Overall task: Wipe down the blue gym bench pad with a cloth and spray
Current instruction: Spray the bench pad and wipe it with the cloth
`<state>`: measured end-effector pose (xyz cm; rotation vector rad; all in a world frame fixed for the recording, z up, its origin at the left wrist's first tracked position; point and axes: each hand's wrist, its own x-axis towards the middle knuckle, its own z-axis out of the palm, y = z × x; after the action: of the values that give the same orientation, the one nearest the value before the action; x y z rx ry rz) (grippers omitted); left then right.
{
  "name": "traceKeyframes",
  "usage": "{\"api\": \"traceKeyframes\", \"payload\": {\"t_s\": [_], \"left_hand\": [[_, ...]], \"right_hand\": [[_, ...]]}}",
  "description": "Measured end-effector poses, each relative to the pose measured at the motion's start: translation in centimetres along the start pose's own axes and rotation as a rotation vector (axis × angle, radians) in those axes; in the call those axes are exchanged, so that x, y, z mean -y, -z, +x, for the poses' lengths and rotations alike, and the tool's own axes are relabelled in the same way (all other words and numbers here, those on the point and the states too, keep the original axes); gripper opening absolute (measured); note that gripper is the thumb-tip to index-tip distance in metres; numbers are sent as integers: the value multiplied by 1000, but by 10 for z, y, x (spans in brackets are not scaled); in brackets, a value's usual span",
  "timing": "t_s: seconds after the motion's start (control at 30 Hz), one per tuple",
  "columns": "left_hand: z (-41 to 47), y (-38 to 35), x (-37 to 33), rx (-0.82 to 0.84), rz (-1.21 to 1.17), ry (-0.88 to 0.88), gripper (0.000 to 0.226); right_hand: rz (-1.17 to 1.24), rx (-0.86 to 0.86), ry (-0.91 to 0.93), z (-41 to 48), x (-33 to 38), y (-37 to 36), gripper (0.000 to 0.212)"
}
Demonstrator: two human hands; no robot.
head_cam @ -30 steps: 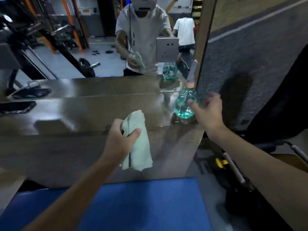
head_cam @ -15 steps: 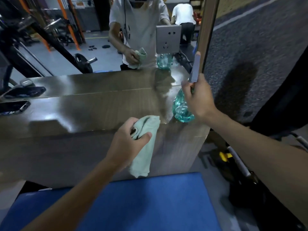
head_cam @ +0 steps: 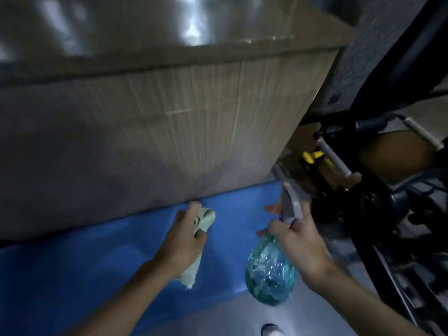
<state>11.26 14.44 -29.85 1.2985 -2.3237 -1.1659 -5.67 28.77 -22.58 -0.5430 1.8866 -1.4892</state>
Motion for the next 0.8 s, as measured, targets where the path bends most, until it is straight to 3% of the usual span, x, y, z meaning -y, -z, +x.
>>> {"api": "traceKeyframes", "payload": {"t_s": [0.17,0.3,0.43,0.5,0.63,0.8], "left_hand": [[21,-92,50,-69,135,79,46],[49,-153,72,-132,423,-19,63],[50,-207,109,123,680,45,59],[40,-224,127,108,767,57,59],[36,-232,143,12,784,24,57],[31,-227,155,-100,719,176,61]], "right_hand": [[-190,-66,-271,35,-124,22,16],[-338,-70,-383,56,-172,42,19],[-436,-65,-384,67,-203,50,11],[-444,-48,-388,69,-212,52,8],[-450,7,-392,70,-224,49,14],[-509,20,-380,61,-225,38,7]]}}
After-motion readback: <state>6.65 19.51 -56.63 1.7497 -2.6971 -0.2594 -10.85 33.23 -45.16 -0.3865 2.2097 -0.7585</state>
